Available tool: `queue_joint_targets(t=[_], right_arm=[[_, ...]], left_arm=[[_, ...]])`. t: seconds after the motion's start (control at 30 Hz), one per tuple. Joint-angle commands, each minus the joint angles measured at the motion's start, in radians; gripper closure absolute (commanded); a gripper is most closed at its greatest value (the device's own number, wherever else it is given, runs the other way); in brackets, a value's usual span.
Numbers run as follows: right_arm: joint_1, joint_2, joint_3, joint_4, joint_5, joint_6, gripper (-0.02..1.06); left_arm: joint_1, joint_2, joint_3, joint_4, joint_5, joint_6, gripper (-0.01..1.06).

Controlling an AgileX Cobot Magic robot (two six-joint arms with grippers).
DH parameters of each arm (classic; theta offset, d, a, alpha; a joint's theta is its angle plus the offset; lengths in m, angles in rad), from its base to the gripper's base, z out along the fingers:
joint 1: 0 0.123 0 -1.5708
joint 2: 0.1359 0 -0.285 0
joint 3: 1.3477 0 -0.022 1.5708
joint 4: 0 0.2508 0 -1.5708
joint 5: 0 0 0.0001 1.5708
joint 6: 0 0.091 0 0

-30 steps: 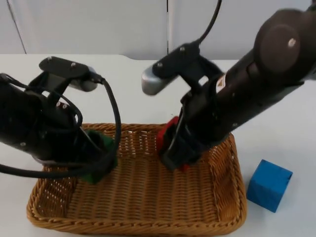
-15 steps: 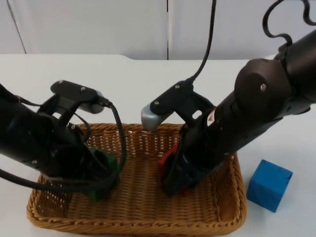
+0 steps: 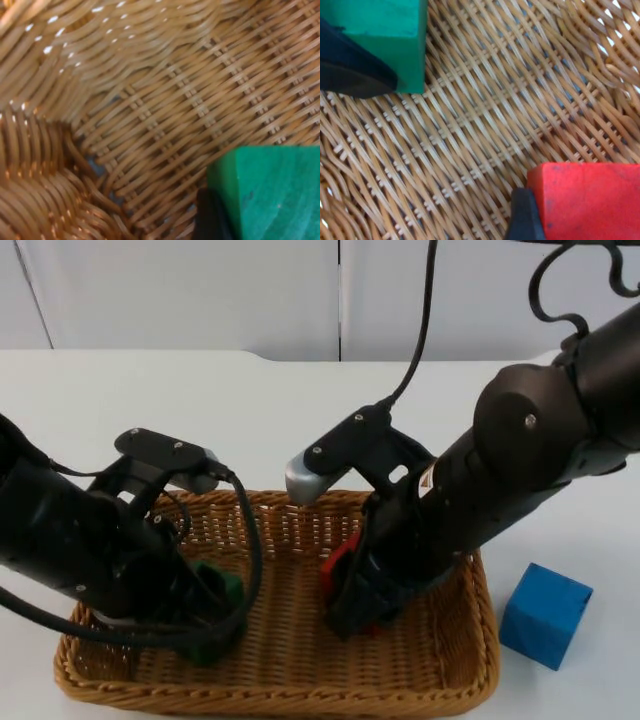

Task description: Pick up one cube with each hand and place exactly two cubes into the same basket, leaving the remaining cube outside.

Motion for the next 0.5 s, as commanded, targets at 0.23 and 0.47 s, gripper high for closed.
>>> queue_joint_targets(t=[0.23, 0.47], right_arm=[[0.005, -0.002, 0.001, 0.004, -0.008, 0.003, 0.42], [0.005, -0.011, 0.001, 0.006, -0.001, 0.003, 0.35]], left_arm=[[-0.006, 0.004, 0.002, -0.022, 0.012, 0.001, 0.32], [-0.006, 0.004, 0.002, -0.022, 0.012, -0.001, 0.28]])
